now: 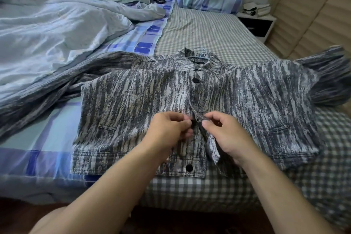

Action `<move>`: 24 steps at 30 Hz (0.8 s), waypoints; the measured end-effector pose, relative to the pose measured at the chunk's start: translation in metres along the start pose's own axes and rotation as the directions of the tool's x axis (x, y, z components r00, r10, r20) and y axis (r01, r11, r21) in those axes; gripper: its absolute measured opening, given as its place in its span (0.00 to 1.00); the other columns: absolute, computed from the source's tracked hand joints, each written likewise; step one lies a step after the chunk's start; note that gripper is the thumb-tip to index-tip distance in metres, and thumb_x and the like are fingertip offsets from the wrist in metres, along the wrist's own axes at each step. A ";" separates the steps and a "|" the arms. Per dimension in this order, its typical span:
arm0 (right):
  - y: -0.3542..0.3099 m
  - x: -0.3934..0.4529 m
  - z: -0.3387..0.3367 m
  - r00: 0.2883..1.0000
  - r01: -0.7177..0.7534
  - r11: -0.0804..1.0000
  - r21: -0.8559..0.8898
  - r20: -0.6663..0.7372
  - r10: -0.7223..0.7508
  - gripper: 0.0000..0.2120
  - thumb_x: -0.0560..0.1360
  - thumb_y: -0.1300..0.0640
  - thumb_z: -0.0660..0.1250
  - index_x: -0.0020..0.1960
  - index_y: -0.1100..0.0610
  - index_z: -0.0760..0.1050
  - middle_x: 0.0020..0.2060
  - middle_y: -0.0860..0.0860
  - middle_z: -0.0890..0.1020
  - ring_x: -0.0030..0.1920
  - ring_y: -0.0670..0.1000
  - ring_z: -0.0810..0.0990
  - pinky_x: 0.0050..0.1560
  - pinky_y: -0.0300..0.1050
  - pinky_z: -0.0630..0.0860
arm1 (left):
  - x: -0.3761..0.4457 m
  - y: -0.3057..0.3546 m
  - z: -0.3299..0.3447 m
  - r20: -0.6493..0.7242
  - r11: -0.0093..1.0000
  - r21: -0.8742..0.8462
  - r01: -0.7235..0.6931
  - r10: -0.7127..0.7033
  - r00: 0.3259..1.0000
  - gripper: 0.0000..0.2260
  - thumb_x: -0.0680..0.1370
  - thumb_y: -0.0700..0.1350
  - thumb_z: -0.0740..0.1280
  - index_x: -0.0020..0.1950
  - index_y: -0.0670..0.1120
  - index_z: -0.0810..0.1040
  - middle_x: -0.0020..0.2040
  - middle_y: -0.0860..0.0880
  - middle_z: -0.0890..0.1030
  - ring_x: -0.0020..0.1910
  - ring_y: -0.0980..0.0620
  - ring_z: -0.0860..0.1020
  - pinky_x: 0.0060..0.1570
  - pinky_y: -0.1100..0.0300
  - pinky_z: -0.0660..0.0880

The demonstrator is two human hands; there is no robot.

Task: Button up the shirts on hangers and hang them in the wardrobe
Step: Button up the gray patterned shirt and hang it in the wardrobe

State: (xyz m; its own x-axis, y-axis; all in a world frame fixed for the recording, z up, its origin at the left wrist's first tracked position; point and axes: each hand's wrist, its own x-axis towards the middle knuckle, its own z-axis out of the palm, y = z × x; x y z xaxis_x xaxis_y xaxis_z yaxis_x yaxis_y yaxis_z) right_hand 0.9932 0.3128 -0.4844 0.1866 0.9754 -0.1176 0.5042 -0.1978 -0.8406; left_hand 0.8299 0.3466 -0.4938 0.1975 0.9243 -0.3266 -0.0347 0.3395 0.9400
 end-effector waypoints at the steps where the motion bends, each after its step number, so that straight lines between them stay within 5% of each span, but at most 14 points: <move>1: 0.001 0.001 0.000 1.000 0.011 1.000 -0.009 -0.005 -0.011 0.05 0.82 0.54 0.66 0.56 0.45 0.78 0.49 0.40 0.81 0.51 0.39 0.78 0.45 0.34 0.69 | -0.002 0.001 -0.002 0.041 0.987 -0.147 0.068 -0.063 0.997 0.04 0.80 0.32 0.68 0.47 0.37 0.82 0.39 0.44 0.82 0.34 0.51 0.81 0.41 0.58 0.83; 4: 0.003 0.005 0.001 0.999 -0.008 1.000 -0.004 0.033 0.008 0.07 0.82 0.54 0.66 0.58 0.48 0.79 0.52 0.43 0.82 0.54 0.44 0.79 0.53 0.40 0.72 | -0.009 -0.001 -0.002 0.020 0.991 -0.124 0.047 -0.045 0.999 0.03 0.79 0.32 0.69 0.51 0.36 0.81 0.41 0.43 0.83 0.37 0.48 0.83 0.45 0.56 0.84; 8: -0.001 0.008 -0.003 0.987 -0.079 0.995 0.060 0.144 0.070 0.14 0.83 0.56 0.63 0.68 0.53 0.76 0.66 0.48 0.78 0.67 0.49 0.74 0.71 0.52 0.67 | -0.009 -0.007 0.004 -0.101 0.937 0.317 -0.149 0.189 0.977 0.05 0.80 0.39 0.71 0.50 0.50 0.81 0.38 0.47 0.86 0.40 0.47 0.86 0.46 0.45 0.84; 10: -0.002 0.009 -0.005 0.986 -0.064 0.996 0.063 0.159 0.053 0.16 0.84 0.56 0.62 0.71 0.54 0.73 0.66 0.45 0.76 0.67 0.47 0.72 0.70 0.47 0.65 | -0.006 -0.009 0.005 -0.084 0.879 0.435 -0.197 0.257 0.963 0.05 0.79 0.42 0.72 0.46 0.52 0.81 0.36 0.50 0.85 0.37 0.49 0.85 0.44 0.46 0.84; 14: -0.002 0.006 -0.003 0.991 0.024 1.000 0.002 0.135 -0.024 0.06 0.83 0.51 0.63 0.49 0.45 0.78 0.49 0.44 0.83 0.52 0.45 0.80 0.56 0.45 0.74 | -0.008 -0.012 0.010 -0.073 0.758 0.613 -0.223 0.335 0.939 0.06 0.79 0.44 0.72 0.47 0.55 0.79 0.39 0.55 0.83 0.34 0.54 0.82 0.35 0.52 0.82; 17: -0.005 0.007 -0.007 0.989 0.078 0.995 -0.064 0.133 -0.068 0.09 0.83 0.49 0.63 0.46 0.48 0.77 0.38 0.43 0.79 0.39 0.43 0.76 0.44 0.42 0.70 | -0.010 -0.014 0.010 -0.079 0.773 0.596 -0.216 0.324 0.943 0.06 0.81 0.43 0.70 0.46 0.54 0.80 0.37 0.52 0.83 0.32 0.51 0.82 0.31 0.54 0.81; 24: -0.012 0.014 -0.009 0.978 0.126 0.988 -0.084 0.176 -0.110 0.08 0.80 0.50 0.69 0.45 0.51 0.83 0.38 0.50 0.84 0.40 0.49 0.79 0.49 0.50 0.76 | -0.007 -0.012 0.004 -0.038 0.957 0.241 -0.163 0.177 0.983 0.07 0.80 0.34 0.68 0.44 0.42 0.82 0.39 0.41 0.85 0.40 0.40 0.86 0.45 0.39 0.83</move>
State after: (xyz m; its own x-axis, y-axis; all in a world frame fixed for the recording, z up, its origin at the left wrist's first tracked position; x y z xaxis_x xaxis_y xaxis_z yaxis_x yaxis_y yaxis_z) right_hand 0.9978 0.3276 -0.4711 -0.0213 0.9931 -0.1153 0.5930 -0.0803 -0.8012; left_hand 0.8333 0.3353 -0.5023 0.1505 0.9758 -0.1585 0.1709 0.1322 0.9764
